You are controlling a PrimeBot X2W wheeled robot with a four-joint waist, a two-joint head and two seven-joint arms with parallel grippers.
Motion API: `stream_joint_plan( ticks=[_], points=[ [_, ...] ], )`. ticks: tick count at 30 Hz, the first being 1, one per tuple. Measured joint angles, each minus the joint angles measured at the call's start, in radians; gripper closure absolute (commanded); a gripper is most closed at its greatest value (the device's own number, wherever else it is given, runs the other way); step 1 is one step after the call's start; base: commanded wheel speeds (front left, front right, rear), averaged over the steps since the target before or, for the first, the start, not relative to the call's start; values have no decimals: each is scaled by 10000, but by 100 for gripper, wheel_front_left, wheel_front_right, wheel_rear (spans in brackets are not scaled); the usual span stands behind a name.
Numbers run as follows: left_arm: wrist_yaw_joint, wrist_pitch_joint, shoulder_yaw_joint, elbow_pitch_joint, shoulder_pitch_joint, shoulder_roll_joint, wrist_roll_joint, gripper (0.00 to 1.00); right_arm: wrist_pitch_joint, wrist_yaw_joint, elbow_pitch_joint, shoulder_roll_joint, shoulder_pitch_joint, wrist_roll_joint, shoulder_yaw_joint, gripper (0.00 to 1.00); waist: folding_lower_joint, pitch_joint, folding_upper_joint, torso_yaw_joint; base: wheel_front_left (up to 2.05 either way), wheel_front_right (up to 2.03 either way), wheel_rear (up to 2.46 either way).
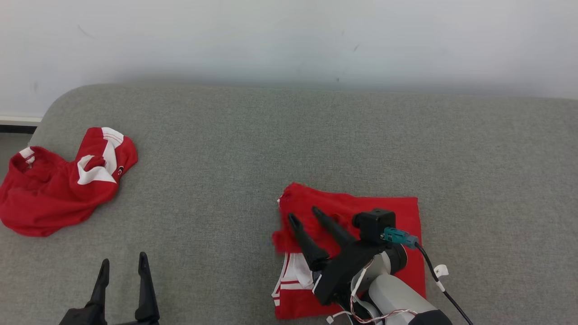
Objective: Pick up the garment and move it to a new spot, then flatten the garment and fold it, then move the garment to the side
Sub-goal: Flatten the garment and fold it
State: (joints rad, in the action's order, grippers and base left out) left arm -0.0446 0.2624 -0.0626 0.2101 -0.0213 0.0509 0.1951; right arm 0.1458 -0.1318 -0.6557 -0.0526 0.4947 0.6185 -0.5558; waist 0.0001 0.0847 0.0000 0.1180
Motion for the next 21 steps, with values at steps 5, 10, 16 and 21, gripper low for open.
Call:
stream_joint_plan(
  ticks=[5, 10, 16, 21],
  points=[
    [-8, 0, -104, -10, 7, 0, 0, 0, 554, 0, -52, 2, 308, -79, 36, 0, 0, -20, 0, -145, 0, 0, 0],
    [-25, 0, -201, -35, 72, 0, 0, 0, 888, 0, 334, -165, 337, -560, 660, 0, -1, -78, 0, -329, 0, 0, 0],
    [90, 0, -144, -255, 235, -2, 0, 0, 901, 0, 972, -1030, -453, -982, 1762, 0, -1, -180, 0, -515, 0, 0, 0],
    [109, 0, -107, -345, 307, 0, -12, 0, 460, 0, 1266, -1181, -956, -1227, 1985, 0, 0, -223, 0, -540, 0, 0, 0]
  ],
)
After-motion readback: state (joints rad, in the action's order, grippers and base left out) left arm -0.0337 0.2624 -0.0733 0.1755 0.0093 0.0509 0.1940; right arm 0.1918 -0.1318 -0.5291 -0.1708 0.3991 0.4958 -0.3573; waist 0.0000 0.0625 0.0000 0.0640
